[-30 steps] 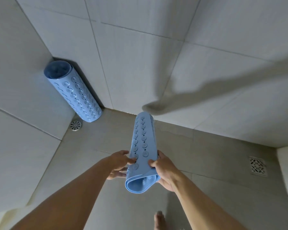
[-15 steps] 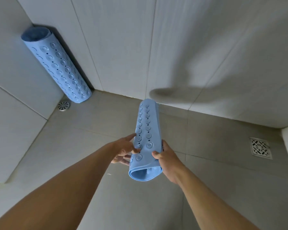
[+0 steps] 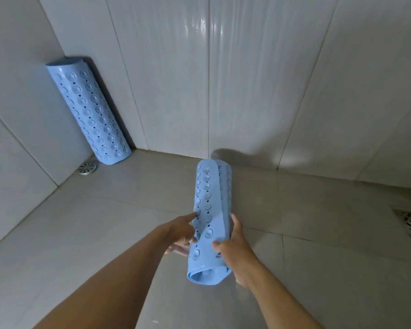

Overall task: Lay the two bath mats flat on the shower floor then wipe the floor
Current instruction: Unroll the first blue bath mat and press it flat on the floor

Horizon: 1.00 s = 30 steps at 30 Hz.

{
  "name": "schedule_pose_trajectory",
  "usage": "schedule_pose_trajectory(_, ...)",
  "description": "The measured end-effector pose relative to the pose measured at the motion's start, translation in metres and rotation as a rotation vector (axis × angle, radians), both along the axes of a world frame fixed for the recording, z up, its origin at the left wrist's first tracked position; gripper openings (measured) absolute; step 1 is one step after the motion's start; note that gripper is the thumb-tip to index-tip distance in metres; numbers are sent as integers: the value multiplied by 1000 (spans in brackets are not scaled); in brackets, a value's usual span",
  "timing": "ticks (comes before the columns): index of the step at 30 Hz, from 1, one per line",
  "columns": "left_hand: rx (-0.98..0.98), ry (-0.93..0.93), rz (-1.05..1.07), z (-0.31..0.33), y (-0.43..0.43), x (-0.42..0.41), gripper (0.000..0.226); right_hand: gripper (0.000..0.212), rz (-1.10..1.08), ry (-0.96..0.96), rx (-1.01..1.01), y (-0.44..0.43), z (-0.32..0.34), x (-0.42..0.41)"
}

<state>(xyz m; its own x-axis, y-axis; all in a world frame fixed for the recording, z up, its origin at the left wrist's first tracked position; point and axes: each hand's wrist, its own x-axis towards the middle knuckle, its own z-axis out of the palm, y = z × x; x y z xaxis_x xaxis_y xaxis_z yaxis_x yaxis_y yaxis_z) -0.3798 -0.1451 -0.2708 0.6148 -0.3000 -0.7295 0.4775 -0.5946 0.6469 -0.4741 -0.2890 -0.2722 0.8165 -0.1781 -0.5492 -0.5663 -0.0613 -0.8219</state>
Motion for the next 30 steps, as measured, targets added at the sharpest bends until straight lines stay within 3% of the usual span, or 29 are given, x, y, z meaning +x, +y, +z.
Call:
schedule_pose_trajectory(3,-42,-8,45,-4,2,-10,80,86,19,-16,-26,1,-5,-3)
schedule_pose_trajectory(6,-102,20,88,3,2,-18,37,79,-5,10,-21,11,-2,-8)
schedule_pose_trajectory(7,-116,30,95,2,3,-18,34,78,-16,27,-26,14,-5,-8)
schedule_pose_trajectory(13,-18,-52,45,-12,18,-9,79,74,-95,27,-133,14,-48,3)
schedule_pose_trajectory(19,-44,-228,-51,-19,19,-8,66,72,-85,21,-325,30,-21,-8)
schedule_pose_trajectory(21,-10,-254,-80,-26,20,-4,62,80,-63,23,-400,34,-14,-8)
schedule_pose_trajectory(25,1,-299,-87,-27,18,-3,59,80,125,-14,-622,37,-14,-5)
schedule_pose_trajectory(30,40,-316,-90,-39,19,2,80,68,173,17,-712,23,-29,0)
